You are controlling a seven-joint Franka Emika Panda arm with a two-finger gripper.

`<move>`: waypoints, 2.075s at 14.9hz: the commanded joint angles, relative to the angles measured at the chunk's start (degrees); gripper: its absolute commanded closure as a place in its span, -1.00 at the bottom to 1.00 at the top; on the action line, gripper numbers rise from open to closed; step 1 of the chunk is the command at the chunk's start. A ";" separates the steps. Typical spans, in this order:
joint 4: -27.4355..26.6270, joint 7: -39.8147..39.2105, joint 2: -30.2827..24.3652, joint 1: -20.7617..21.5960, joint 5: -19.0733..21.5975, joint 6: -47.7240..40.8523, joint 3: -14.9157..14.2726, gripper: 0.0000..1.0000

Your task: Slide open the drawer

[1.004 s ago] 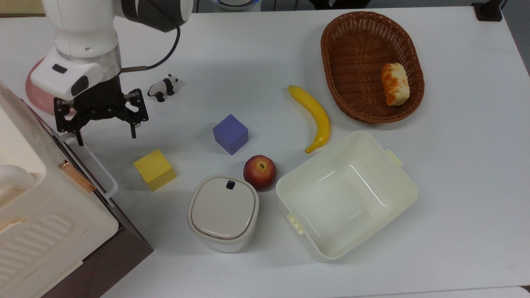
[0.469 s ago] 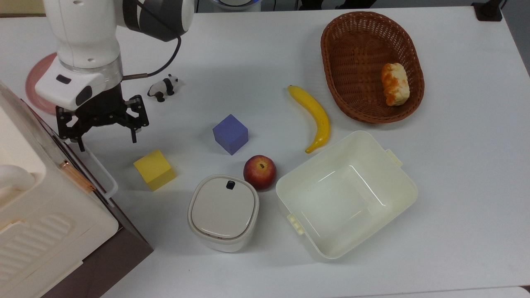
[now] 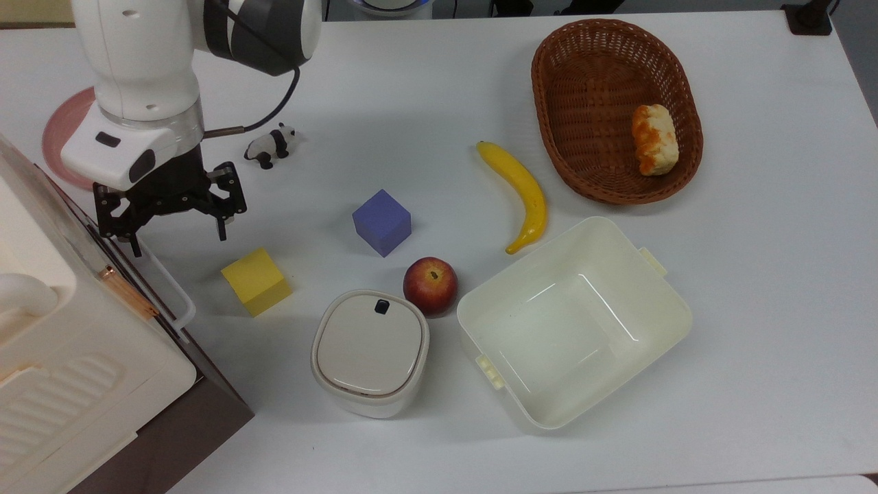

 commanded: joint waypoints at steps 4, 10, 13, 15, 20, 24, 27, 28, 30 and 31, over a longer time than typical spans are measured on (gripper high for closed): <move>0.73 -7.38 0.92 -0.60 -0.81 0.97 0.00 -1.00; 0.47 -7.40 2.06 -1.04 -0.81 5.02 0.00 -1.00; 0.38 -7.31 2.06 -0.95 -0.81 5.02 0.00 -1.00; 0.38 -7.31 2.06 -0.95 -0.81 5.02 0.00 -1.00; 0.21 -7.31 2.06 -0.95 -0.81 5.02 0.00 -1.00; 0.12 -7.31 2.15 -0.86 -1.16 5.10 0.00 -1.00; -0.50 -7.13 2.06 -0.60 -1.43 5.10 0.00 -1.00; -0.50 -7.13 2.06 -0.60 -1.43 5.10 0.00 -1.00; -0.59 -7.13 2.15 -0.60 -1.52 5.10 0.00 -1.00; -0.59 -7.13 2.06 -0.60 -1.43 5.19 0.00 -1.00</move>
